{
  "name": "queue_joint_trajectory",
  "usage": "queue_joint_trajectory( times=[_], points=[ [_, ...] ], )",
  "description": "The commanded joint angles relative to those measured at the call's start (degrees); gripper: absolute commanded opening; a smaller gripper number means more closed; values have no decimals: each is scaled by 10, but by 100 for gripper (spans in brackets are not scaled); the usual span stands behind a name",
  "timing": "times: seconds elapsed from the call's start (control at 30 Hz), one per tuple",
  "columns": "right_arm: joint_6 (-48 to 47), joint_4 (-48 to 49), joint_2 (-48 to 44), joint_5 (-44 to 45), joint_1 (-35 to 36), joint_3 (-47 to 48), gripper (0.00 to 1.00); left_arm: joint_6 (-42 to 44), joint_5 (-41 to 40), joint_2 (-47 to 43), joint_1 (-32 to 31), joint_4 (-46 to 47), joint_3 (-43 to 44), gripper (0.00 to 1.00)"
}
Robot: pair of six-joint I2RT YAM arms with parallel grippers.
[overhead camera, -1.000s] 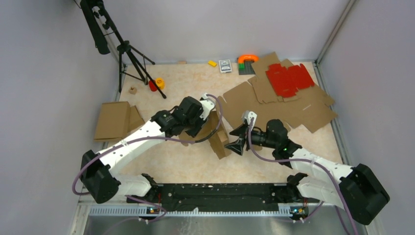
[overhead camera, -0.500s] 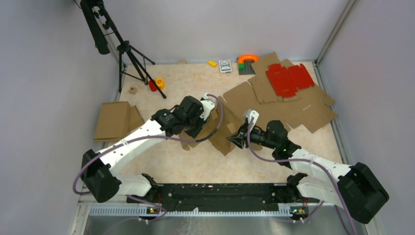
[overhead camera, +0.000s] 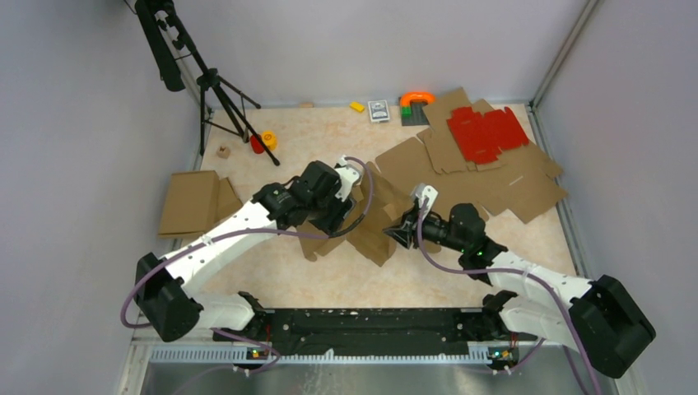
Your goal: Fold the paper box
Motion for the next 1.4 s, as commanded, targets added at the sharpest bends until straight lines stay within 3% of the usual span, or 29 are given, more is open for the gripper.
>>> queue_joint_trajectory(
  times=[0.0,0.3,0.77,1.03,1.2,1.37],
  points=[
    [8,7,-19,-16,10,0,28,-29,-8,-32,-1,18,10,64],
    [-8,-26,-43,-23,9,-9,28,-49,-14,-61,5,16,-19,71],
    [-20,-39,-57,-12,11,-9,27,-77,-76,-189,8,35,-51,94],
    [-26,-47,-58,-2,16,-5,27,-115,-105,-230,11,5,-15,94],
    [-26,-46,-70,15,16,-10,27,-235,-132,-289,11,-16,-32,86],
    [-41,-56,-93,65,28,-15,26,-310,-44,-369,10,0,-111,83]
  ],
)
